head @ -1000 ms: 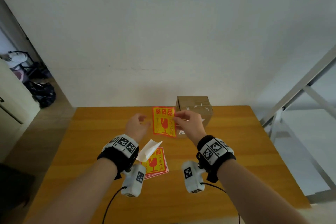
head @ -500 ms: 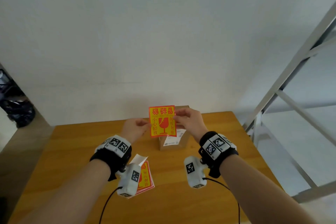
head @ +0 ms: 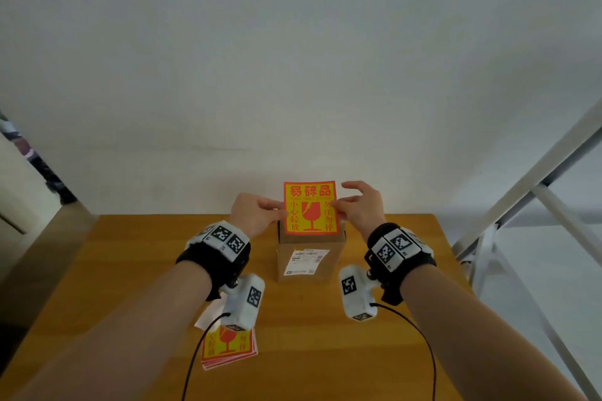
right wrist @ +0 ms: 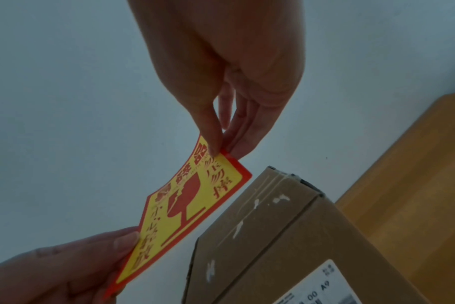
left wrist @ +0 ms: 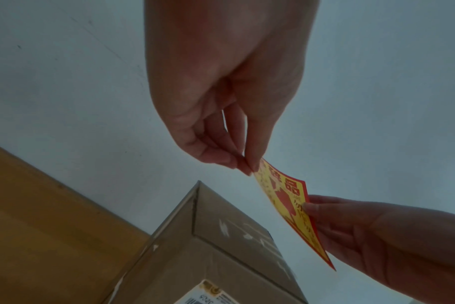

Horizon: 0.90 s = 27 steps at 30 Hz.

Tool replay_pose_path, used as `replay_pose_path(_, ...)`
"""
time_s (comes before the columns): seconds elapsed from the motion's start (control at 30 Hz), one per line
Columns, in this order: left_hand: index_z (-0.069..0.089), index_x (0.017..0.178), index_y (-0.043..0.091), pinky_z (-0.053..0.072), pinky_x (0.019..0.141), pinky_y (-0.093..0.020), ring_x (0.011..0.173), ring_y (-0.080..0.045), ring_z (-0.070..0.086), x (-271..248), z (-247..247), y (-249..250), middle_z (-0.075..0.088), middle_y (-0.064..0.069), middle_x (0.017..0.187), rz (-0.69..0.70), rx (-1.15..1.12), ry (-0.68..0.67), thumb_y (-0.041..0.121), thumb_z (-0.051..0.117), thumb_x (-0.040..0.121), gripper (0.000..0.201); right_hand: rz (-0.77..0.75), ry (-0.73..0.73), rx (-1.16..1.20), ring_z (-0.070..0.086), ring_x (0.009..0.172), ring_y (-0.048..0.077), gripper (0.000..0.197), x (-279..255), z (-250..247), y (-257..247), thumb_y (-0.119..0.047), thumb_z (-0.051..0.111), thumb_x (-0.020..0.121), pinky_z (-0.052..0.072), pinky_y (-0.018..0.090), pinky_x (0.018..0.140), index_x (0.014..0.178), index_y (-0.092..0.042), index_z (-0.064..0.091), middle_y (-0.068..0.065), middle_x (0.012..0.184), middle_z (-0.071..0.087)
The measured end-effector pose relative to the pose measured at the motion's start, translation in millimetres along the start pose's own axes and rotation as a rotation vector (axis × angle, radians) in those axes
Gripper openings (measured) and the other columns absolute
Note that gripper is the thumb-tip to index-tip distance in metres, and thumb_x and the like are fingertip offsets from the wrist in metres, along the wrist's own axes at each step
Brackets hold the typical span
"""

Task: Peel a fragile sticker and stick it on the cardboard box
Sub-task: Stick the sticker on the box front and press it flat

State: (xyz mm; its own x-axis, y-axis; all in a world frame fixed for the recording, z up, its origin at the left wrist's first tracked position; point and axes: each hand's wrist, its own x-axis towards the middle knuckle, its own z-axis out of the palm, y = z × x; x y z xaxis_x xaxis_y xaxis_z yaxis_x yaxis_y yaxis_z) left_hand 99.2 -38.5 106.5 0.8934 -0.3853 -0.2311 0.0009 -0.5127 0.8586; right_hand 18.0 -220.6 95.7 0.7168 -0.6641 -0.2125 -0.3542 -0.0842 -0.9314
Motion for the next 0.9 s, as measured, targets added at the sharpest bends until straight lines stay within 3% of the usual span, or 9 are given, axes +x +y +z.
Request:
replay_pose_path(0.07, 0.073, 0.1, 0.017, 0.05, 0.098, -0.042, 0.096, -0.021, 0.068, 5.7, 5.5, -1.6, 0.075, -0.01, 0.1, -0.03, 0.012, 0.0, 0.018, 0.078, 0.072, 0.028, 0.044, 0.014, -0.017, 0.073, 0.077, 0.026, 0.045, 9.9, 0.3, 4.7, -0.003, 0.075, 0.076, 0.06, 0.046, 0.077, 0.115, -0.01, 0.054, 0.016, 0.09, 0.073)
replay_pose_path(0.17, 0.066, 0.078, 0.028, 0.053, 0.094, -0.043, 0.1, -0.022, 0.067, 15.5, 13.3, -7.0, 0.071, -0.008, 0.108, -0.078, 0.025, 0.032, 0.019, 0.083, 0.066, 0.023, 0.087, 0.017, -0.049, 0.074, 0.074, 0.025, 0.031, 21.1, 0.0, 10.5, -0.007, 0.078, 0.073, 0.061, 0.044, 0.074, 0.098, -0.011, 0.06, 0.012, 0.083, 0.073)
replay_pose_path(0.23, 0.06, 0.074, 0.027, 0.056, 0.088, -0.043, 0.095, -0.022, 0.068, 20.2, 17.1, -10.6, 0.069, -0.008, 0.107, -0.112, 0.027, 0.052, 0.019, 0.084, 0.064, 0.028, 0.093, -0.003, -0.086, 0.073, 0.075, 0.024, 0.016, 25.8, -0.2, 13.7, -0.009, 0.078, 0.074, 0.061, 0.043, 0.075, 0.079, -0.013, 0.064, 0.01, 0.079, 0.072)
replay_pose_path(0.3, 0.057, 0.076, 0.023, 0.058, 0.084, -0.042, 0.086, -0.021, 0.07, 20.7, 17.8, -11.1, 0.069, -0.008, 0.098, -0.143, 0.025, 0.051, 0.016, 0.084, 0.065, 0.03, 0.092, -0.031, -0.117, 0.073, 0.078, 0.023, 0.015, 28.1, -0.4, 17.4, -0.011, 0.078, 0.074, 0.061, 0.041, 0.077, 0.068, -0.017, 0.066, 0.009, 0.08, 0.074)
replay_pose_path(0.43, 0.052, 0.074, 0.019, 0.059, 0.082, -0.043, 0.078, -0.022, 0.069, 21.8, 18.3, -13.3, 0.069, -0.011, 0.089, -0.187, 0.027, 0.058, 0.012, 0.085, 0.063, 0.035, 0.105, -0.053, -0.133, 0.072, 0.08, 0.021, 0.015, 29.5, -0.3, 24.5, -0.013, 0.08, 0.072, 0.06, 0.04, 0.078, 0.072, -0.016, 0.066, 0.009, 0.087, 0.074)
replay_pose_path(0.53, 0.049, 0.072, 0.019, 0.058, 0.084, -0.042, 0.074, -0.02, 0.067, 22.2, 20.0, -14.3, 0.065, -0.004, 0.077, -0.214, 0.057, 0.06, 0.013, 0.085, 0.064, 0.037, 0.133, -0.03, -0.149, 0.072, 0.082, 0.023, 0.026, 32.5, 2.8, 29.3, -0.015, 0.082, 0.069, 0.06, 0.042, 0.078, 0.088, -0.009, 0.066, 0.011, 0.09, 0.073)
replay_pose_path(0.63, 0.047, 0.072, 0.019, 0.058, 0.083, -0.039, 0.064, -0.014, 0.062, 23.1, 21.9, -13.9, 0.059, 0.002, 0.07, -0.232, 0.075, 0.047, 0.014, 0.084, 0.066, 0.037, 0.142, -0.024, -0.18, 0.071, 0.083, 0.024, 0.026, 34.9, 5.8, 31.6, -0.018, 0.083, 0.068, 0.06, 0.044, 0.078, 0.083, -0.014, 0.061, 0.012, 0.092, 0.073)
replay_pose_path(0.73, 0.047, 0.072, 0.019, 0.058, 0.083, -0.04, 0.066, -0.016, 0.063, 24.6, 23.0, -12.8, 0.06, 0.001, 0.07, -0.252, 0.079, 0.041, 0.016, 0.084, 0.066, 0.037, 0.143, -0.016, -0.219, 0.072, 0.083, 0.024, 0.028, 36.4, 8.0, 31.9, -0.02, 0.083, 0.068, 0.06, 0.044, 0.077, 0.078, -0.018, 0.057, 0.01, 0.091, 0.072)
replay_pose_path(0.9, 0.049, 0.074, 0.016, 0.057, 0.084, -0.041, 0.072, -0.02, 0.066, 26.3, 25.2, -12.8, 0.061, 0.0, 0.069, -0.264, 0.093, 0.037, 0.018, 0.084, 0.066, 0.036, 0.146, -0.016, -0.26, 0.072, 0.076, 0.021, 0.031, 36.6, 9.4, 29.7, -0.019, 0.081, 0.071, 0.06, 0.043, 0.075, 0.091, -0.012, 0.059, 0.007, 0.083, 0.071)
